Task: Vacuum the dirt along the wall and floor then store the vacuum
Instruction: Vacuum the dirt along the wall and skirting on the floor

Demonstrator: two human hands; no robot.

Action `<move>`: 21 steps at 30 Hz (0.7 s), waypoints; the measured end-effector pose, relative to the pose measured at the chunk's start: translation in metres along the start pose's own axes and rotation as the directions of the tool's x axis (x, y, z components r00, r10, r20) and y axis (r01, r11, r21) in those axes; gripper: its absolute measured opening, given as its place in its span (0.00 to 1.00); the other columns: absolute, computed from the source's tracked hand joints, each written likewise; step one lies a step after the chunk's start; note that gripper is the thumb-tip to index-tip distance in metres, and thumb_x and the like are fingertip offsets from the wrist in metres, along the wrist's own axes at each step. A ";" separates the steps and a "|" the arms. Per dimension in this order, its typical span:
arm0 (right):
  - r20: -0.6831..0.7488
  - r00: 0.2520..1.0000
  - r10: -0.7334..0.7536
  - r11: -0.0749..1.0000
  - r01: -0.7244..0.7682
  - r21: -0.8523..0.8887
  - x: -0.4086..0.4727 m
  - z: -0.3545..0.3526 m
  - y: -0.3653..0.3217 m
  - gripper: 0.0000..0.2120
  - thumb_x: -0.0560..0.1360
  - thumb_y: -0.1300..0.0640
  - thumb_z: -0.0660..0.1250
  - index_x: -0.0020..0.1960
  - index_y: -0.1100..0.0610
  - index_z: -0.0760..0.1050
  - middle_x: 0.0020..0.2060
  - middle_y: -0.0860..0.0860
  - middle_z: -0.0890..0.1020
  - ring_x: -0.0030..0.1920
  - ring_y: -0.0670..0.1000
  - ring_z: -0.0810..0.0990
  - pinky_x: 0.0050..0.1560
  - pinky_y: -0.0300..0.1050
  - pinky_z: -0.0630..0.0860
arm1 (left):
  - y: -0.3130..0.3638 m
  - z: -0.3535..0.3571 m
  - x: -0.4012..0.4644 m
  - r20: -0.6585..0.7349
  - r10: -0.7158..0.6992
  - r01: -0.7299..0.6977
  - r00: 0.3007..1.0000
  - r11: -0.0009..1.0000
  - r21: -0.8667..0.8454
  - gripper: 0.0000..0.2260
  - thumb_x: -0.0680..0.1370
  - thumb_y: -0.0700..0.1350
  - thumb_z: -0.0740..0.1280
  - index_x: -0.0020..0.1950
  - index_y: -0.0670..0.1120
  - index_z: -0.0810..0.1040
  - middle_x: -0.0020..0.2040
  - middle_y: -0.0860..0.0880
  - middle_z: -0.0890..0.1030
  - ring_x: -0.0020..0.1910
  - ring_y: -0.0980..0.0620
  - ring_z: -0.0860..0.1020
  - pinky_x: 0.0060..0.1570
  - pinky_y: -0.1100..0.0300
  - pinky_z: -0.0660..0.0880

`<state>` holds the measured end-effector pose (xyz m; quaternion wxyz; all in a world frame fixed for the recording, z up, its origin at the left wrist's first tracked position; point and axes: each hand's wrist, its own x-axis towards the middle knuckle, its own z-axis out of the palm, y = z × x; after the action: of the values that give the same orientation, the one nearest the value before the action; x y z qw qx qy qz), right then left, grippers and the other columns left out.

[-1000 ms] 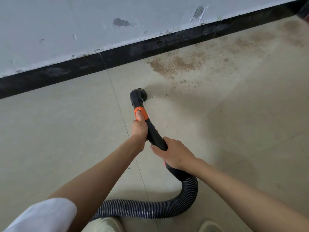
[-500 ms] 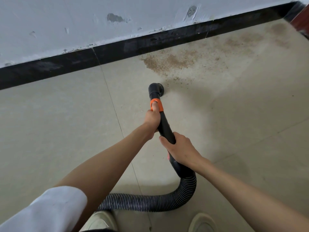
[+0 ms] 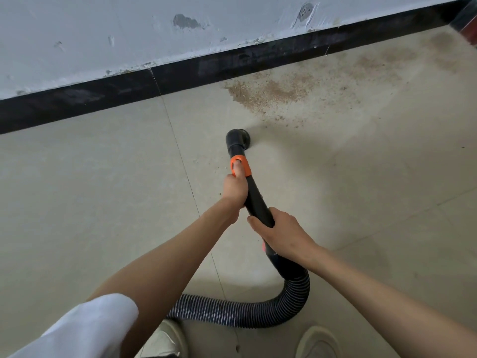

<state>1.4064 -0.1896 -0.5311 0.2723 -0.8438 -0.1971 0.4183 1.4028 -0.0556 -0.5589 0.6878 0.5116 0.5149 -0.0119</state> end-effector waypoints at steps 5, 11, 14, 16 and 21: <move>0.165 0.980 -0.114 0.983 0.135 -0.123 0.007 0.009 -0.024 0.16 0.77 0.41 0.62 0.42 0.53 0.67 0.32 0.53 0.83 0.31 0.50 0.80 0.43 0.49 0.78 | -0.014 -0.045 0.000 -0.188 -0.019 -0.009 0.982 0.989 -0.144 0.27 0.79 0.62 0.50 0.56 0.40 0.72 0.51 0.38 0.79 0.53 0.39 0.79 0.55 0.44 0.77; 0.255 0.947 -0.195 0.947 0.249 -0.201 0.015 0.017 -0.044 0.17 0.77 0.40 0.62 0.44 0.54 0.68 0.32 0.54 0.83 0.30 0.49 0.79 0.43 0.48 0.77 | -0.015 -0.076 -0.005 -0.242 -0.045 -0.026 0.969 0.959 -0.282 0.27 0.80 0.61 0.51 0.59 0.39 0.71 0.49 0.41 0.78 0.50 0.41 0.79 0.50 0.49 0.78; 0.279 0.942 -0.186 0.951 0.244 -0.190 0.010 0.019 -0.040 0.16 0.77 0.41 0.62 0.42 0.53 0.67 0.32 0.54 0.83 0.29 0.47 0.78 0.43 0.47 0.77 | -0.022 -0.076 -0.009 -0.229 -0.067 -0.001 0.971 0.959 -0.284 0.28 0.79 0.62 0.51 0.63 0.39 0.70 0.50 0.41 0.78 0.54 0.40 0.79 0.50 0.50 0.78; 0.278 0.945 -0.174 0.960 0.226 -0.167 0.006 0.018 -0.035 0.16 0.77 0.41 0.62 0.42 0.53 0.67 0.31 0.53 0.83 0.29 0.48 0.78 0.43 0.48 0.78 | -0.025 -0.071 -0.013 -0.218 -0.066 0.003 0.974 0.960 -0.278 0.27 0.80 0.62 0.51 0.62 0.39 0.70 0.51 0.41 0.78 0.54 0.40 0.79 0.51 0.49 0.78; 0.263 0.955 -0.137 0.981 0.168 -0.101 -0.010 0.018 -0.020 0.16 0.77 0.41 0.62 0.41 0.52 0.66 0.30 0.52 0.81 0.27 0.48 0.77 0.41 0.46 0.78 | -0.030 -0.058 -0.025 -0.196 -0.061 0.013 0.979 0.971 -0.239 0.22 0.80 0.60 0.50 0.47 0.43 0.71 0.45 0.42 0.78 0.48 0.42 0.79 0.52 0.47 0.77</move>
<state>1.3841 -0.1744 -0.5209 0.2243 -0.7804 -0.3202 0.4880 1.3348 -0.0409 -0.5587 0.6878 0.4148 0.5891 0.0885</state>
